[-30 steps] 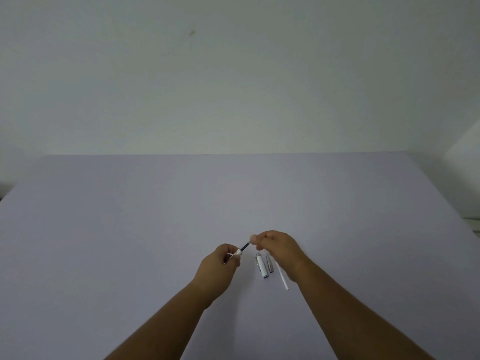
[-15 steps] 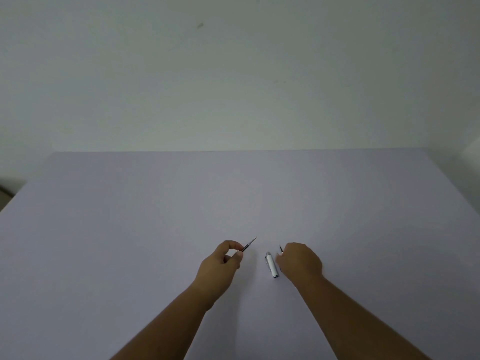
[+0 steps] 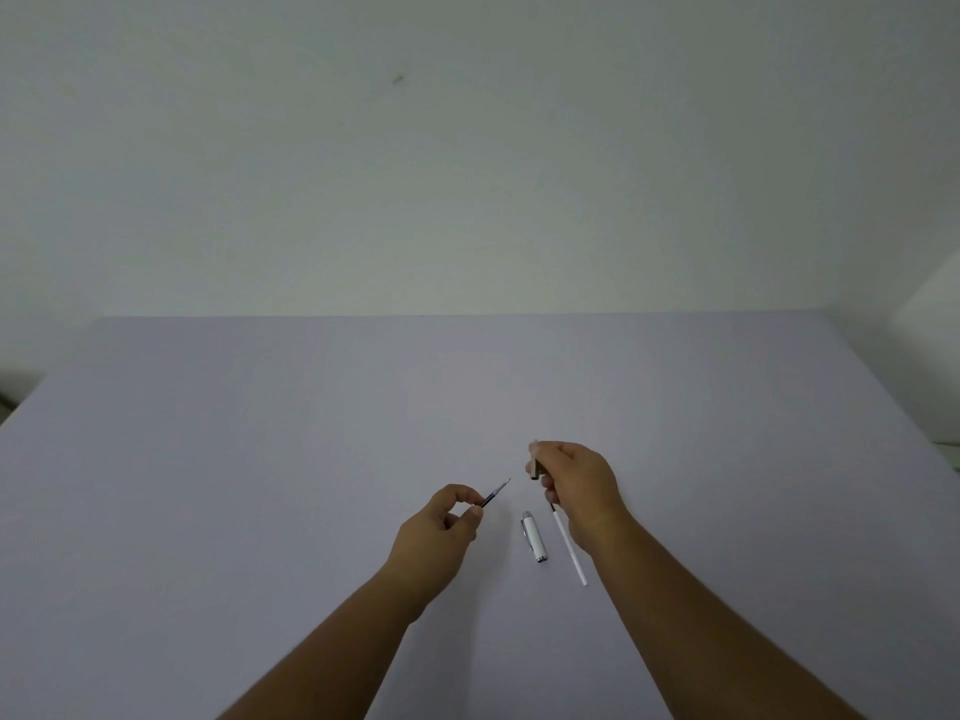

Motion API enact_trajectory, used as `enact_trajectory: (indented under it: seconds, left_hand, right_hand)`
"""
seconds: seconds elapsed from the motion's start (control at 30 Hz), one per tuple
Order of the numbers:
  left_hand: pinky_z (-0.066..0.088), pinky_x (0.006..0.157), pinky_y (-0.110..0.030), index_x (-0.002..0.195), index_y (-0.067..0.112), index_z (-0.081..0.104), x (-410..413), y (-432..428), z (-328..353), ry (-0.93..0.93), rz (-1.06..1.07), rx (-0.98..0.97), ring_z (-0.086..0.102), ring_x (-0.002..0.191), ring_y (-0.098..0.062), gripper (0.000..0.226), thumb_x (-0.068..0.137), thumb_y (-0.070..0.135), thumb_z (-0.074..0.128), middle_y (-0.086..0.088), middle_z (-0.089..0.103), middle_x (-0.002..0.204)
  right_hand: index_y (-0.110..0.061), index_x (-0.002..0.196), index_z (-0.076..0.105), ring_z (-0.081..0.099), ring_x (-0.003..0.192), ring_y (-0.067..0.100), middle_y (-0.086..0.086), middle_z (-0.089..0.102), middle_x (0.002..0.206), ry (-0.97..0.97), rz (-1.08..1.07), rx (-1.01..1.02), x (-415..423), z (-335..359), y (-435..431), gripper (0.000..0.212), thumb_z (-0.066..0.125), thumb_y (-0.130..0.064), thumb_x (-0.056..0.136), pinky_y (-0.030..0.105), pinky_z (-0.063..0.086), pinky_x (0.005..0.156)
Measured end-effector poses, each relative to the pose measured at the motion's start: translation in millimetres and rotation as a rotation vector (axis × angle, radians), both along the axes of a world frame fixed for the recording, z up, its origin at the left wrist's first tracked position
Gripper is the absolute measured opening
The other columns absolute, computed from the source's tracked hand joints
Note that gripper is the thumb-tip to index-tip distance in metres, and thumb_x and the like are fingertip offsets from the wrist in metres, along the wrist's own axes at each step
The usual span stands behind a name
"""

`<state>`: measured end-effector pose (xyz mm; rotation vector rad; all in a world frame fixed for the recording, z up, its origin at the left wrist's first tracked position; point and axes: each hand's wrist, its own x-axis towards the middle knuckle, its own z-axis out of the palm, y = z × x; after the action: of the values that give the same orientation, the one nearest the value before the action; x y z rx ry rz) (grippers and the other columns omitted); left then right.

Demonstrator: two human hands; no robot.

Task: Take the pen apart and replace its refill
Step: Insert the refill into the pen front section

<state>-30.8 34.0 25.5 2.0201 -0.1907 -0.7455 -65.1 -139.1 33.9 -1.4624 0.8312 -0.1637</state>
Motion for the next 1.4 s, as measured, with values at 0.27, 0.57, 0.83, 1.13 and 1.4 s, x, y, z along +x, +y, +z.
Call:
enact_trajectory:
  seconds: [0.27, 0.57, 0.83, 1.13, 1.4]
  left_hand:
    - [0.046, 0.055, -0.019, 0.093, 0.042, 0.057, -5, -3, 20, -0.034, -0.010, -0.021, 0.053, 0.066, -0.013, 0.014, 0.095, 0.036, 0.044, 0.001, 0.065, 0.084]
    - [0.045, 0.054, -0.017, 0.089, 0.044, 0.057, -10, 1, 37, -0.063, -0.013, -0.034, 0.053, 0.066, -0.013, 0.015, 0.094, 0.037, 0.045, 0.002, 0.065, 0.083]
    - [0.045, 0.057, -0.019, 0.094, 0.035, 0.057, -14, 1, 46, -0.101, -0.011, -0.039, 0.055, 0.067, -0.012, 0.010, 0.093, 0.038, 0.048, 0.003, 0.067, 0.082]
    - [0.043, 0.061, -0.021, 0.088, 0.025, 0.061, -15, 1, 51, -0.121, -0.026, -0.039, 0.054, 0.073, -0.012, 0.010, 0.090, 0.032, 0.056, -0.005, 0.068, 0.091]
    - [0.040, 0.056, -0.019, 0.080, 0.024, 0.061, -15, 1, 55, -0.199, -0.045, -0.008, 0.050, 0.068, -0.011, 0.012, 0.090, 0.028, 0.057, 0.002, 0.061, 0.076]
  right_hand:
    - [-0.020, 0.068, 0.070, 0.053, 0.058, 0.010, -0.007, 0.073, 0.063, -0.085, -0.020, 0.070, -7, 19, 9, 0.017, 0.062, -0.020, 0.083, 0.023, 0.045, 0.054]
    - [-0.017, 0.073, 0.070, 0.051, 0.057, 0.010, -0.004, 0.074, 0.070, -0.129, -0.034, 0.058, -17, 36, 11, 0.013, 0.061, -0.020, 0.082, 0.024, 0.044, 0.055]
    - [-0.026, 0.086, 0.070, 0.056, 0.064, 0.010, -0.005, 0.070, 0.080, -0.110, 0.135, -0.031, -28, 44, 23, 0.011, 0.065, -0.022, 0.077, 0.027, 0.046, 0.061]
    - [-0.023, 0.081, 0.071, 0.058, 0.070, 0.010, 0.001, 0.073, 0.085, -0.095, 0.272, -0.071, -33, 44, 24, 0.007, 0.067, -0.025, 0.075, 0.028, 0.047, 0.067]
    - [-0.024, 0.082, 0.070, 0.053, 0.062, 0.010, -0.005, 0.070, 0.070, -0.095, 0.299, -0.059, -32, 44, 23, 0.008, 0.063, -0.020, 0.081, 0.026, 0.047, 0.062]
